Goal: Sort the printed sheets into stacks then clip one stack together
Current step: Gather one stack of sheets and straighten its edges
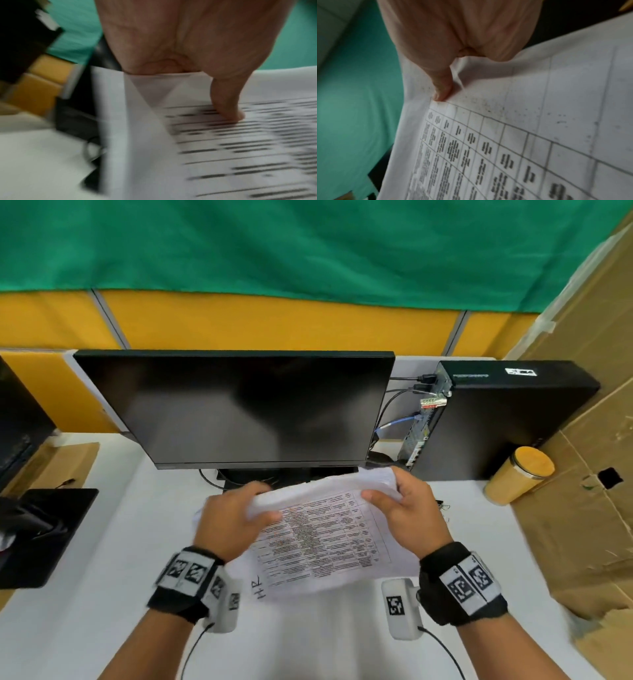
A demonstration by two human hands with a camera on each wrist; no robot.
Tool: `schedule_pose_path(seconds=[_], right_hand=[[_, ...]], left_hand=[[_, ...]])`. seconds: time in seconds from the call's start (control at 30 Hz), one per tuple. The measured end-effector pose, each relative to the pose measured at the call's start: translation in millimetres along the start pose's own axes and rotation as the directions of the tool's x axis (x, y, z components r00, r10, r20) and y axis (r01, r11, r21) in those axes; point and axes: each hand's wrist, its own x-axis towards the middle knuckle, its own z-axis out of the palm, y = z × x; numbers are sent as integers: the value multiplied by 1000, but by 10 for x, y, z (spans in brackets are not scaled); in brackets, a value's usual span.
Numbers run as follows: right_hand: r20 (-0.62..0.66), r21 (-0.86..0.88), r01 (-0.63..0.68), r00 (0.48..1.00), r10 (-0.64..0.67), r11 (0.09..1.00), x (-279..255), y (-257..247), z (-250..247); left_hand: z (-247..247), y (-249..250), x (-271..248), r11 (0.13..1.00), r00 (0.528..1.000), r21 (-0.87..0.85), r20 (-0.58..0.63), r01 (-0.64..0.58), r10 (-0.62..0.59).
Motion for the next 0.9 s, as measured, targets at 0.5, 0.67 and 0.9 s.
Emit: schedule_pose_path(seconds=[0.5, 0.67, 0.9], right_hand=[[-99, 276, -312, 932, 350, 909, -241, 1015, 232], [-68, 283, -175, 977, 201, 943, -226, 952, 102], [-169, 88, -94, 980, 108, 992, -98, 924, -162]], left_hand=[[465, -682, -164, 639, 960, -735, 60, 227, -272], [518, -724, -135, 609, 946, -746, 88, 269, -311], [496, -749, -102, 618, 947, -738, 90, 272, -308]])
